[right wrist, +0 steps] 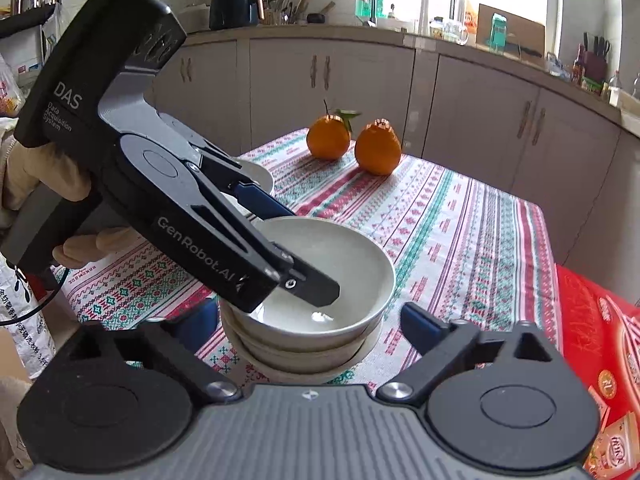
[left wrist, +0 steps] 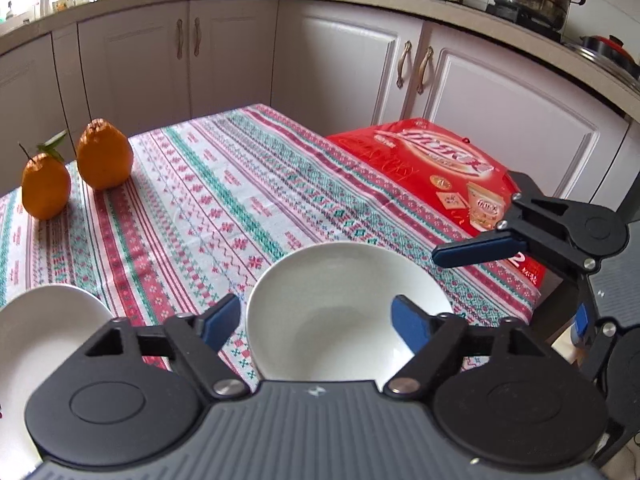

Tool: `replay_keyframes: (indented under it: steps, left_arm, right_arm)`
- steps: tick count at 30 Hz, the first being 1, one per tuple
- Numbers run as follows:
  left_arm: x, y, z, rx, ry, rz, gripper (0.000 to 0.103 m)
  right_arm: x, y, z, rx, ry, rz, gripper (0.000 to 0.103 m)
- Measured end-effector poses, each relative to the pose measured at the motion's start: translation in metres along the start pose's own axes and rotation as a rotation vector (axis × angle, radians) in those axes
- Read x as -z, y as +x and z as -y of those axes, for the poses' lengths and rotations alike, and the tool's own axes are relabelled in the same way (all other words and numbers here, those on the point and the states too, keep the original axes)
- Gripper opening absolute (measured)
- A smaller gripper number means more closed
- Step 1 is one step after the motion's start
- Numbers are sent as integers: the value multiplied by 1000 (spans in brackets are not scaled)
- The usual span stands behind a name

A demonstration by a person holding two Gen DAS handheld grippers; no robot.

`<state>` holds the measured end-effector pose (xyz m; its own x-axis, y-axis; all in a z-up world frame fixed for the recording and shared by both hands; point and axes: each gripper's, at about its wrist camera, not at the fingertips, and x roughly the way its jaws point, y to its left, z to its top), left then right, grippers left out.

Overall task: Organize plates and bowls
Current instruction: 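Lower the bowl onto the nested bowls and open the left tool, then grip the three-bowl stack from opposite sides with the left and right tools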

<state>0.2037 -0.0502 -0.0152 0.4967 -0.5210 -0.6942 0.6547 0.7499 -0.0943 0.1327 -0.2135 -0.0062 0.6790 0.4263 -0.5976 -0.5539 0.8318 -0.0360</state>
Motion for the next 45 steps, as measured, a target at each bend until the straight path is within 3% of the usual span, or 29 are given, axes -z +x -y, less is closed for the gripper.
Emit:
replay_keyframes:
  steps: [5, 10, 16, 19, 24, 28, 45]
  left_arm:
    - [0, -18, -2, 9, -13, 67, 95]
    - [11, -43, -6, -31, -22, 173, 101]
    - [33, -49, -16, -12, -28, 63, 101]
    - [50, -50, -22, 24, -59, 51, 101]
    - [67, -40, -21, -7, -46, 25, 101]
    - [76, -28, -10, -66, 80, 22, 101]
    - [74, 13, -2, 41, 256, -37, 101]
  right_arm:
    - [0, -6, 3, 17, -6, 6, 103]
    - [5, -14, 10, 26, 9, 12, 103]
    - [15, -19, 19, 10, -3, 11, 103]
    - [21, -18, 22, -42, -22, -9, 103]
    - [29, -10, 24, -79, -48, -45, 103]
    - [30, 0, 27, -101, -65, -68, 103]
    - [11, 45, 28, -227, -282, -212, 103]
